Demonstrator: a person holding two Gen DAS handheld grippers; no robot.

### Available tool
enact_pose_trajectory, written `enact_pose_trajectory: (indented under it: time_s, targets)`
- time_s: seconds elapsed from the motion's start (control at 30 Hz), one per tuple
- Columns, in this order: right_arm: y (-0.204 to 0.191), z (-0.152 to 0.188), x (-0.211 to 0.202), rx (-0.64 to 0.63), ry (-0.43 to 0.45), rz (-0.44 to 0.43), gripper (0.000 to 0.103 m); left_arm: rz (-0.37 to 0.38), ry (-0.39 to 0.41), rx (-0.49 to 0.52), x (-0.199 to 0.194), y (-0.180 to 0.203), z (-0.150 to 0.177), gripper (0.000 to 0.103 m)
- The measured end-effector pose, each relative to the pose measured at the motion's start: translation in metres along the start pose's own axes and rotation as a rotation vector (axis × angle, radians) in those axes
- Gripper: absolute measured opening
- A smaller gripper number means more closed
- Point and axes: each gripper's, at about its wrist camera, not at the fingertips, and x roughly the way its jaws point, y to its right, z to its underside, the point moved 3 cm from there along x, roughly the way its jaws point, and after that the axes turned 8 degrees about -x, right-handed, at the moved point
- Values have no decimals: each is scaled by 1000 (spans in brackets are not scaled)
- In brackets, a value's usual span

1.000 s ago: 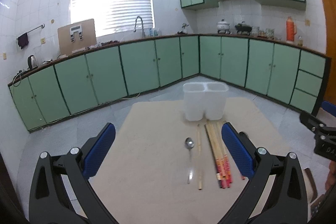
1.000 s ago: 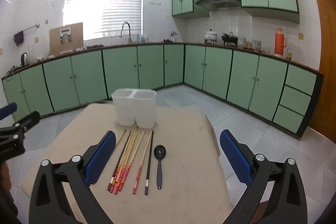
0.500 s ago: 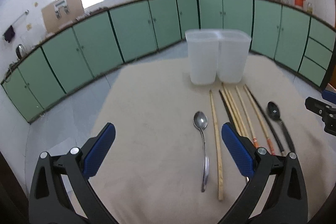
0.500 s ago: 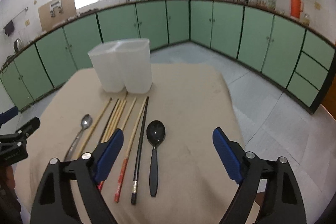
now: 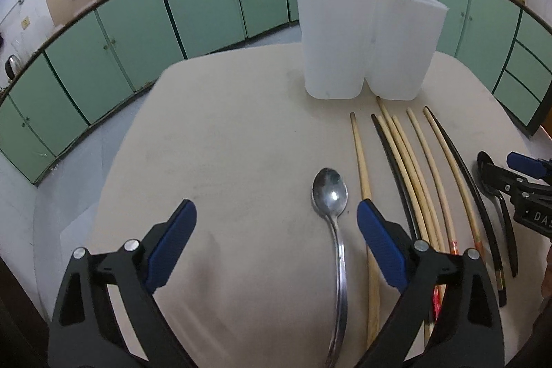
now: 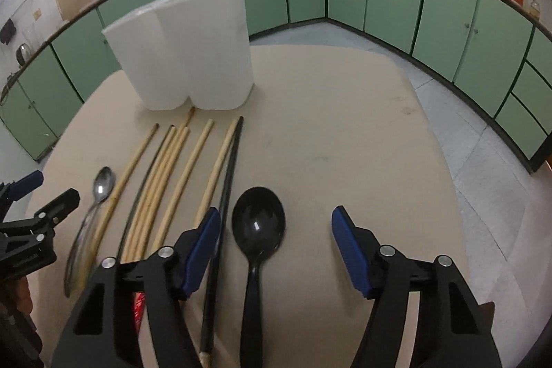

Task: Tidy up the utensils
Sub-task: 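Close the left tool on the silver spoon while the right tool grasps the black spoon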

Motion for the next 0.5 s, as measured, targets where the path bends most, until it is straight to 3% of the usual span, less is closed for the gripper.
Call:
enact_pose_trajectory:
  time_s: [0.5]
  targets:
    - [-3,-10,11,-27,-25,37,61,-18,-69,0,39,8,-9,91]
